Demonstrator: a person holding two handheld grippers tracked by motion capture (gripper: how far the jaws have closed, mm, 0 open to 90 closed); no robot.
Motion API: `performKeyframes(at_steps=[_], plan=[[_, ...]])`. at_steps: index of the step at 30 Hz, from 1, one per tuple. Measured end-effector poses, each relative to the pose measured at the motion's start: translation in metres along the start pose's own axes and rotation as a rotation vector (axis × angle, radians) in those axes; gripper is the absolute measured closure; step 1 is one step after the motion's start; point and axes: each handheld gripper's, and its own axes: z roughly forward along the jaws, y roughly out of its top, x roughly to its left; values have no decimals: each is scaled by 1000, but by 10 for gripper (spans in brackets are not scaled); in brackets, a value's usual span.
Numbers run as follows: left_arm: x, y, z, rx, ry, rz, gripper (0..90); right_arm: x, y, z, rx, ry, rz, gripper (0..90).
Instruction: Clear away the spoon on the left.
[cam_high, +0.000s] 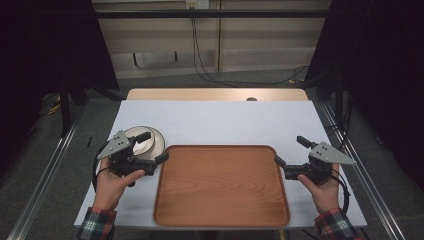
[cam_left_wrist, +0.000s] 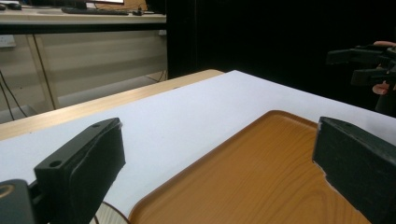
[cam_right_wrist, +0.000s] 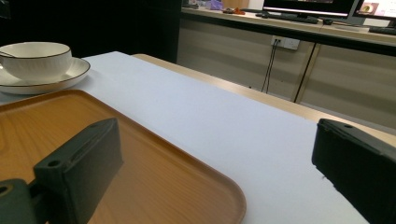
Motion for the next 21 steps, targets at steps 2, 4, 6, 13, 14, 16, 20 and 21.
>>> performKeyframes(at_steps=[2, 4, 6, 13, 14, 16, 20, 21], plan=[[1, -1, -2, 16, 4, 14, 22, 0, 0, 0, -1, -1, -5, 12], [1, -1, -4, 13, 16, 7, 25, 0, -1, 2, 1, -4, -4, 12], [2, -2, -7, 13, 15, 8, 27, 0, -1, 2, 3, 0, -5, 12], [4, -3, -14, 18, 68, 4, 45, 2, -1, 7, 4, 15, -13, 13], [6, -5, -17, 22, 92, -4, 47, 1, -1, 8, 1, 15, -18, 12], [7, -7, -19, 20, 89, -8, 47, 1, -1, 8, 1, 16, -19, 13], [10, -10, -23, 26, 114, -20, 61, 2, -1, 9, 0, 23, -14, 13], [11, -10, -24, 32, 112, -10, 65, 3, -1, 10, -3, 21, -14, 17]])
